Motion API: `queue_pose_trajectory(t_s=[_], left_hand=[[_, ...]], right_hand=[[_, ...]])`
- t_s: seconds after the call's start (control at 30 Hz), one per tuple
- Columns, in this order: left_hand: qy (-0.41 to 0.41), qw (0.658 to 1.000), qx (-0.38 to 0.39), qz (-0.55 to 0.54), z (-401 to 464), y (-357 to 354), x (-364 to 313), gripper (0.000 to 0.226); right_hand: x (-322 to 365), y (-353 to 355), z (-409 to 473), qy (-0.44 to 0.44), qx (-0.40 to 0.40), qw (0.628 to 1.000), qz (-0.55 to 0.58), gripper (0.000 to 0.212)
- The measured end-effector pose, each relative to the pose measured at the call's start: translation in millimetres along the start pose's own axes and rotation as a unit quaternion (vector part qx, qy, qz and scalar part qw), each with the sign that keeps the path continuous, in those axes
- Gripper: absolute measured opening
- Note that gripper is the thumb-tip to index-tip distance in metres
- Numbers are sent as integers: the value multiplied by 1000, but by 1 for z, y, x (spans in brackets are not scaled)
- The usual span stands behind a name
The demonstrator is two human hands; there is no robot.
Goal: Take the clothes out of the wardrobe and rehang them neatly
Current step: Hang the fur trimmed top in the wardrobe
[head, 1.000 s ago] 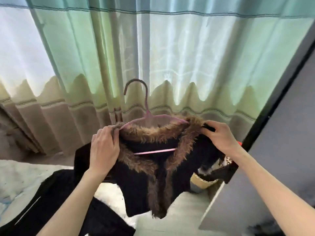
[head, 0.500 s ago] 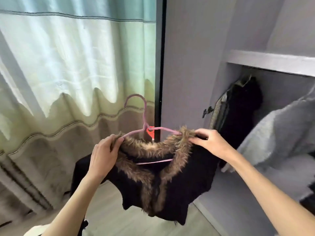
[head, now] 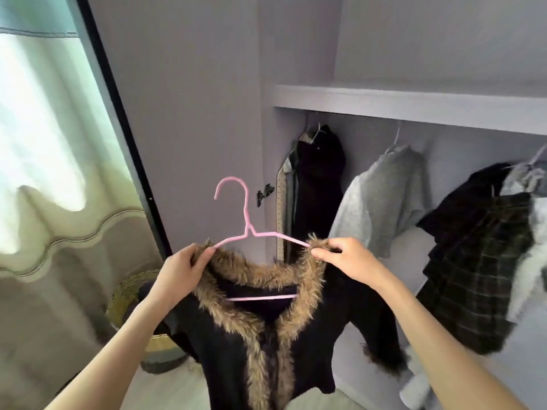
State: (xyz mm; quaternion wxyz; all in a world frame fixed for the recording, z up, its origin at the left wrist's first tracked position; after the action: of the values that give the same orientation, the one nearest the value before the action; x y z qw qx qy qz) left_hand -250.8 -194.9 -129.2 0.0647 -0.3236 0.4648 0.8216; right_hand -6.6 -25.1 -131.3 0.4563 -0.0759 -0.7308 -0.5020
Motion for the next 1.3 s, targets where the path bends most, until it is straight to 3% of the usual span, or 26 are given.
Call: queue_pose_trajectory(t_s=[0.1, 0.3, 0.47, 0.63, 0.87, 1.03, 1.17, 1.3], left_hand=[[5, 998, 67, 15, 16, -51, -6, 23], [-6, 976, 219, -6, 39, -164, -33, 44], [-5, 944, 329, -30, 35, -253, -69, 47], [-9, 920, 378, -103, 40, -304, -105, 38], [-98, 940, 321, -66, 86, -327, -158, 32], [-142, 951, 252, -105, 130, -330, -189, 32], [-183, 952, 217, -117, 176, -341, -213, 40], [-224, 965, 122, -54, 232, -346, -225, 54]], right_hand=[[-39, 22, 3, -46, -17, 999, -21, 18], [-119, 73, -2, -159, -75, 983, -48, 47], [-184, 102, -26, -262, -115, 957, -49, 40], [-237, 124, -55, -342, -180, 922, 12, 36], [-276, 140, -69, -390, -240, 887, 69, 30], [-281, 159, -52, -372, -311, 853, 195, 25], [-274, 182, -20, -340, -361, 837, 231, 24], [-259, 205, 34, -297, -408, 825, 255, 24]])
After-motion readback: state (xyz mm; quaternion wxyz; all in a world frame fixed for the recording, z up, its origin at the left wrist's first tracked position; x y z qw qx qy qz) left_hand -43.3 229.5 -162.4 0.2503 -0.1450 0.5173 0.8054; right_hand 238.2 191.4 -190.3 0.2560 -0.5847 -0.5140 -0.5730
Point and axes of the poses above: each hand's wrist, its own z-axis towards the middle knuckle, its own y-axis out of the back of the hand, x = y × z, the point moved 10 cm from there along z, towards the middle knuckle, and after that the axes turned 8 degrees about -y, right-handed, at the moved point
